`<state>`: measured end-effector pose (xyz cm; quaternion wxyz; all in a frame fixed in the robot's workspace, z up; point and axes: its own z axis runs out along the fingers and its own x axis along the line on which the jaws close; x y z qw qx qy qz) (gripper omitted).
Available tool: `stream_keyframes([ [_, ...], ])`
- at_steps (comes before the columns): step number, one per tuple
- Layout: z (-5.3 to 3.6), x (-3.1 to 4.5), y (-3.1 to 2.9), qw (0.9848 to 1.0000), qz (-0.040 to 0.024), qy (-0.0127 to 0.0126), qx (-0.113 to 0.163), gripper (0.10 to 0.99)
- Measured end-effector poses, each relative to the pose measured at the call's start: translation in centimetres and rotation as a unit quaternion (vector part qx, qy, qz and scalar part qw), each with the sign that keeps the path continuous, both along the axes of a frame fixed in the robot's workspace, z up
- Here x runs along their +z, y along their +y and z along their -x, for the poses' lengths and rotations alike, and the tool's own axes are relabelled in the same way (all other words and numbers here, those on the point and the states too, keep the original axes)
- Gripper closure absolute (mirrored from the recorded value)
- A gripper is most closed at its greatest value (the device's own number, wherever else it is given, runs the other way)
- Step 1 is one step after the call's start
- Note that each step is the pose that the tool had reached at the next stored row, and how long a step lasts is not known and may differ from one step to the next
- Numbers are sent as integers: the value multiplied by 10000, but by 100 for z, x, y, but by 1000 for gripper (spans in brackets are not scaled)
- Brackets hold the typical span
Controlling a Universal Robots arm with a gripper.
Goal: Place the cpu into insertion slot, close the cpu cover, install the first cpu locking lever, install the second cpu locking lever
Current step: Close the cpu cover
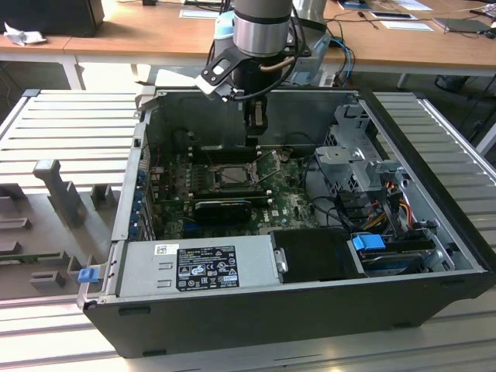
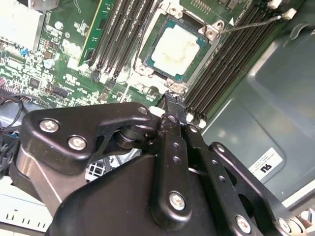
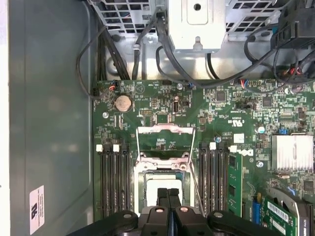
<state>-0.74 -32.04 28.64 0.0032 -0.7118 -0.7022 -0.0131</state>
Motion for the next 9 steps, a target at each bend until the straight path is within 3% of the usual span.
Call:
stream_keyframes([
  [9,-147,-23,-6,10000,7,-2,29,980],
])
